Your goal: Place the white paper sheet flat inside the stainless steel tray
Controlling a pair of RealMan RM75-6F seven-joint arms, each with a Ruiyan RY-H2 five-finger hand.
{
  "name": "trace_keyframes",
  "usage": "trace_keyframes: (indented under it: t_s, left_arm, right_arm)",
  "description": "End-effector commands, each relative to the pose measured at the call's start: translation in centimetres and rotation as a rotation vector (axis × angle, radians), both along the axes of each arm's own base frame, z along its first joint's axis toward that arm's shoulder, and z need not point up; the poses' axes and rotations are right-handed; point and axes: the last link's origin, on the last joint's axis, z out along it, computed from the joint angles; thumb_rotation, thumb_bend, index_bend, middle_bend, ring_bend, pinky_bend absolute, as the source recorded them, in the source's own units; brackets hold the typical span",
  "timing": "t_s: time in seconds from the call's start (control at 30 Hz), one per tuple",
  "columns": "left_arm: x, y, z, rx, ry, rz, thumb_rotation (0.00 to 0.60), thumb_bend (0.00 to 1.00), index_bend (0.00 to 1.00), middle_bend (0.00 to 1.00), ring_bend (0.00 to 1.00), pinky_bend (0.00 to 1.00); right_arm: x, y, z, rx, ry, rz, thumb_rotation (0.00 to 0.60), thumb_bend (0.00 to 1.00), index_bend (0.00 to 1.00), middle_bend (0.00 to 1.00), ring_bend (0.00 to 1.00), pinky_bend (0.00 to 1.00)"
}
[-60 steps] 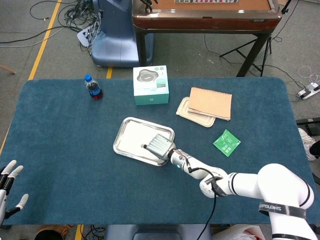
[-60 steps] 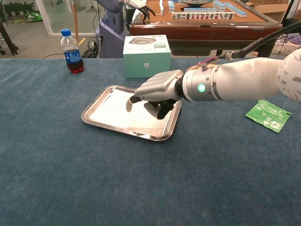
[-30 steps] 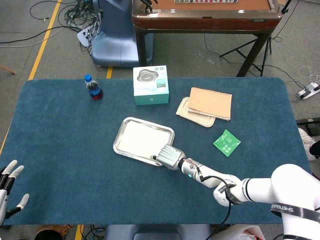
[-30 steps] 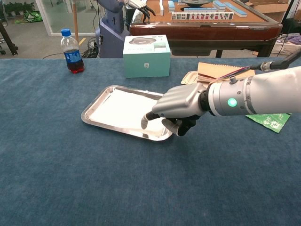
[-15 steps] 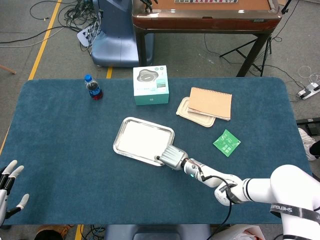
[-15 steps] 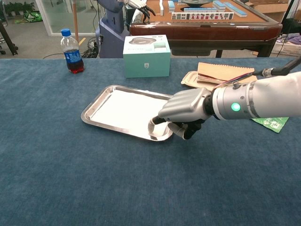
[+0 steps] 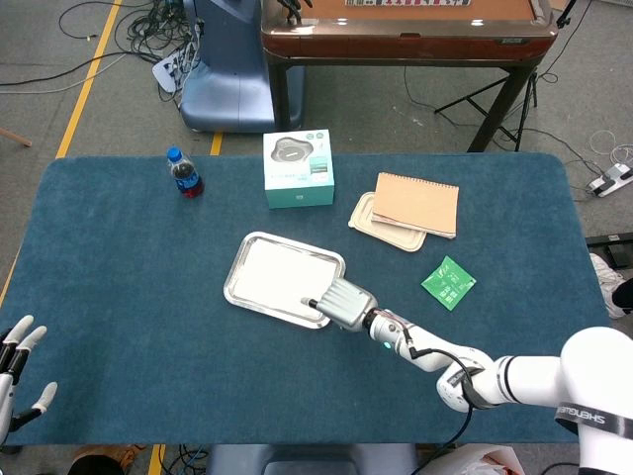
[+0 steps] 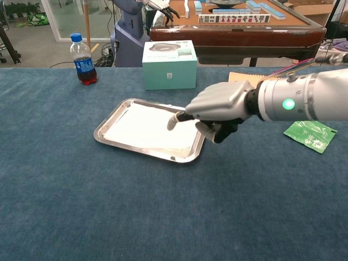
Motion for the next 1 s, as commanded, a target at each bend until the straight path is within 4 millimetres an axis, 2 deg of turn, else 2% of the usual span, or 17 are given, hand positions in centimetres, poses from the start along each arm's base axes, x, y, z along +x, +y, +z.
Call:
trace_keyframes:
  t_s: [0.03, 0.1, 0.17, 0.23, 0.33, 0.4, 0.43, 0.47, 0.57, 0.63, 0.77, 1.0]
  left_arm:
    - [-0.1, 0.1, 0.0, 0.000, -0.001, -0.001, 0.600, 0.24, 0.17, 0.09, 0.10, 0.00]
    - [-0.2, 0.2, 0.1, 0.000, -0.004, -0.003, 0.600, 0.24, 0.17, 0.09, 0.10, 0.00]
    - [-0.2, 0.4, 0.1, -0.002, -0.007, -0.007, 0.600, 0.24, 0.17, 0.09, 0.10, 0.00]
    - [-0.1, 0.5, 0.1, -0.003, -0.009, -0.013, 0.600, 0.24, 0.17, 0.09, 0.10, 0.00]
    - [-0.2, 0.8, 0.0, -0.007, -0.011, -0.017, 0.600, 0.24, 0.17, 0.09, 0.10, 0.00]
    - [-0.2, 1.0, -0.1, -0.011, -0.012, -0.020, 0.600, 0.24, 0.17, 0.09, 0.10, 0.00]
    - [-0.2, 1.2, -0.1, -0.014, -0.012, -0.023, 0.600, 0.24, 0.17, 0.09, 0.10, 0.00]
    - [-0.1, 1.3, -0.2, -0.016, -0.012, -0.024, 0.600, 0.24, 0.17, 0.09, 0.10, 0.00]
    - [-0.1, 1.5, -0.3, -0.019, -0.016, -0.029, 0.600, 0.24, 0.17, 0.09, 0.10, 0.00]
    - [-0.2, 1.7, -0.3, -0.021, -0.018, -0.029, 0.600, 0.24, 0.17, 0.09, 0.10, 0.00]
    - [-0.3, 1.9, -0.5, -0.028, -0.022, -0.029, 0.600, 0.24, 0.17, 0.09, 0.10, 0.00]
    - [-0.1, 2.3, -0.9, -0.041, -0.027, -0.040, 0.600, 0.24, 0.17, 0.09, 0.10, 0.00]
  right_arm:
    - [-1.2, 0.1, 3.4, -0.100, -0.054, -0.035, 0.600, 1.00, 0.10, 0.97, 1.00, 1.00]
    - [-2.3, 0.3, 5.3, -0.170, -0.075, -0.070, 0.600, 1.00, 0.08, 0.93, 0.97, 1.00]
    - [-3.6, 0.8, 7.1, -0.238, -0.085, -0.105, 0.600, 0.95, 0.04, 0.87, 0.91, 1.00]
    - [-4.7, 1.2, 8.5, -0.296, -0.087, -0.136, 0.600, 0.81, 0.02, 0.77, 0.81, 1.00]
    - [-6.8, 2.3, 10.9, -0.389, -0.071, -0.187, 0.600, 0.70, 0.01, 0.67, 0.71, 1.00]
    - [-7.8, 3.1, 11.9, -0.425, -0.072, -0.217, 0.600, 0.63, 0.00, 0.59, 0.61, 0.94]
    - [-8.4, 3.6, 12.5, -0.449, -0.072, -0.232, 0.600, 0.61, 0.00, 0.54, 0.54, 0.86]
    - [-8.9, 3.9, 12.9, -0.465, -0.071, -0.244, 0.600, 0.61, 0.00, 0.53, 0.52, 0.83]
    - [-10.6, 5.2, 14.3, -0.522, -0.072, -0.282, 0.600, 0.59, 0.00, 0.41, 0.36, 0.64]
    - [-11.8, 6.0, 15.1, -0.560, -0.082, -0.309, 0.600, 0.59, 0.00, 0.36, 0.31, 0.58]
    - [-14.2, 7.9, 16.0, -0.611, -0.079, -0.357, 0.600, 0.59, 0.00, 0.31, 0.26, 0.53]
    - [-17.4, 10.9, 17.3, -0.705, -0.092, -0.422, 0.600, 0.59, 0.00, 0.30, 0.24, 0.49]
